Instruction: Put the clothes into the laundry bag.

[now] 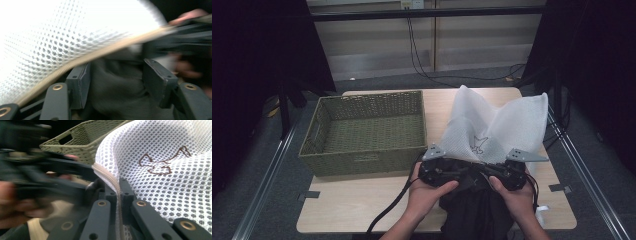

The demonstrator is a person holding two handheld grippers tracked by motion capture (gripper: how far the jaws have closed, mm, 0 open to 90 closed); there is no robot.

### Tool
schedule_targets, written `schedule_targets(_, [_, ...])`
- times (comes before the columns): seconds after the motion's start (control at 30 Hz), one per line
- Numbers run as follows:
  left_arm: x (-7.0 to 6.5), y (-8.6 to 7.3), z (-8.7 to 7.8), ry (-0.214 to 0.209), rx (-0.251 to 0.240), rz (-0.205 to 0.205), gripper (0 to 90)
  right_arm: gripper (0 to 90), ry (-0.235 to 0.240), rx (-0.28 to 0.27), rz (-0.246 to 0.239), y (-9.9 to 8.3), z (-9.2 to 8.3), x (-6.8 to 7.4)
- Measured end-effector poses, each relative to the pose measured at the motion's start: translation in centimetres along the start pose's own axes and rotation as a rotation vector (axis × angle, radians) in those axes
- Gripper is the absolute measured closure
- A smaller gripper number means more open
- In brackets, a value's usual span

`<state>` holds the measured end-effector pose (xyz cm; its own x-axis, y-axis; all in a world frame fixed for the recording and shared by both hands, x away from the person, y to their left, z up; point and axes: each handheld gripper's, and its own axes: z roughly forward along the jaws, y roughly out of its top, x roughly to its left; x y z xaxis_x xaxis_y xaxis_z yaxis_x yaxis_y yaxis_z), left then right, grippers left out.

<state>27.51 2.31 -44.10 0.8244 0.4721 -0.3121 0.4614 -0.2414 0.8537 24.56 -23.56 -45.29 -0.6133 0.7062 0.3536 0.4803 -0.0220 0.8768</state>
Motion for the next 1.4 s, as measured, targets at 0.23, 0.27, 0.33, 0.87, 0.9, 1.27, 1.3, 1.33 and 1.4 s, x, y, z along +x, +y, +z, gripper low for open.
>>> schedule_targets(0.23, [-1.6,-3.7,4.1,-0.005,0.363,0.034,15.3,88.8,-0.007,0.007,0.015,-0.3,0.9,-0.1])
schedule_targets(0.27, [-2.0,-4.2,4.9,0.012,0.389,0.066,18.1,88.7,-0.004,0.008,0.015,-0.3,0.9,0.0])
schedule_targets(0.33, [-2.7,-4.1,5.3,0.066,0.356,0.14,34.7,88.8,0.005,0.011,0.009,-0.3,1.0,0.2])
schedule_targets(0.87, [1.0,-1.2,7.2,0.179,0.2,0.102,78.8,88.8,0.12,-0.023,-0.043,0.6,-0.9,1.0])
schedule_targets(0.9, [1.7,-2.1,7.5,0.169,0.201,0.103,78.3,88.8,0.131,-0.002,-0.027,0.2,-0.5,0.6])
schedule_targets(1.27, [-0.1,-2.1,0.3,-0.096,0.031,0.023,35.9,88.7,0.026,0.022,0.058,-0.7,0.2,-1.8])
schedule_targets(1.3, [-0.2,-2.8,0.5,-0.088,0.07,0.005,34.0,88.7,0.027,0.022,0.059,-0.7,0.2,-1.8])
schedule_targets(1.33, [-0.5,-3.3,1.0,-0.105,0.105,-0.004,27.5,88.7,0.029,0.027,0.054,-0.8,0.4,-1.7])
schedule_targets(1.4, [-1.6,-4.5,2.6,-0.075,0.219,0.063,18.2,88.7,0.026,0.03,0.059,-0.8,0.7,-1.6])
